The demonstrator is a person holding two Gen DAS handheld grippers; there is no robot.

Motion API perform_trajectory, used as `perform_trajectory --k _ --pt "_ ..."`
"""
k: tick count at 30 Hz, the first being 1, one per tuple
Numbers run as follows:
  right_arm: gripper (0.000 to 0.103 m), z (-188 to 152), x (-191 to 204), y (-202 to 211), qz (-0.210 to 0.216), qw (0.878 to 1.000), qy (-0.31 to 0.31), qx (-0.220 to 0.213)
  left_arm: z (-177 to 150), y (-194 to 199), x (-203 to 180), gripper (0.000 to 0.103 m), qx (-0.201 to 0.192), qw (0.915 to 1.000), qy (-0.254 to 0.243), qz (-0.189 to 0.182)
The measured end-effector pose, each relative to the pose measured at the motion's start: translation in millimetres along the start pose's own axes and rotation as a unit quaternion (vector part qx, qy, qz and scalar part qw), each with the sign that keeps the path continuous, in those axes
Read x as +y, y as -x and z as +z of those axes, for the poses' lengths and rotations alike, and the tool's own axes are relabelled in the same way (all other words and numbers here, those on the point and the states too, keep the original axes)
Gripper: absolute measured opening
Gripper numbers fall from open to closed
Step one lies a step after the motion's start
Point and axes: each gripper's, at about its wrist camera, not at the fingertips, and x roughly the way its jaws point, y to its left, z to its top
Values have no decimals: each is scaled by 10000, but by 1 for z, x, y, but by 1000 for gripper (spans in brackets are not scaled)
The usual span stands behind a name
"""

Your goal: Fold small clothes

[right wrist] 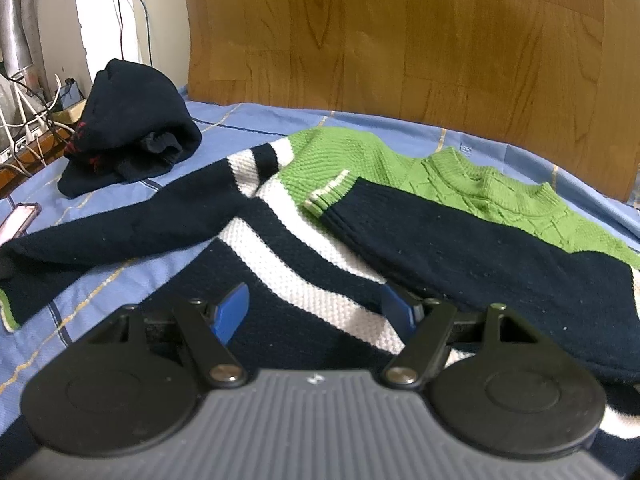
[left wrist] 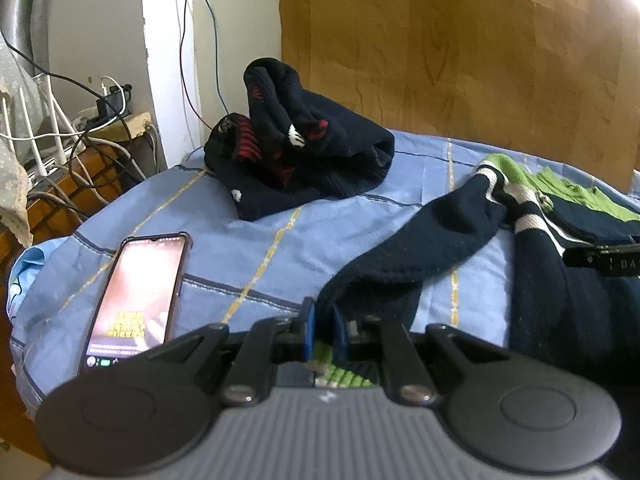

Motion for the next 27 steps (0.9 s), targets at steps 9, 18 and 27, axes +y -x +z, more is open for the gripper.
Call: perform_trajectory --k 9,18,27 --pt "75 -7 14 24 523 9959 393 -620 27 14 -7 10 -531 9984 -187 111" --pt "86 1 110 35 925 9494 2587 -1524 72 59 -51 10 -1667 9815 -779 -531" --pt "12 78 72 10 1361 9714 667 -1827 91 90 -78 35 -2415 9587 -976 -1138"
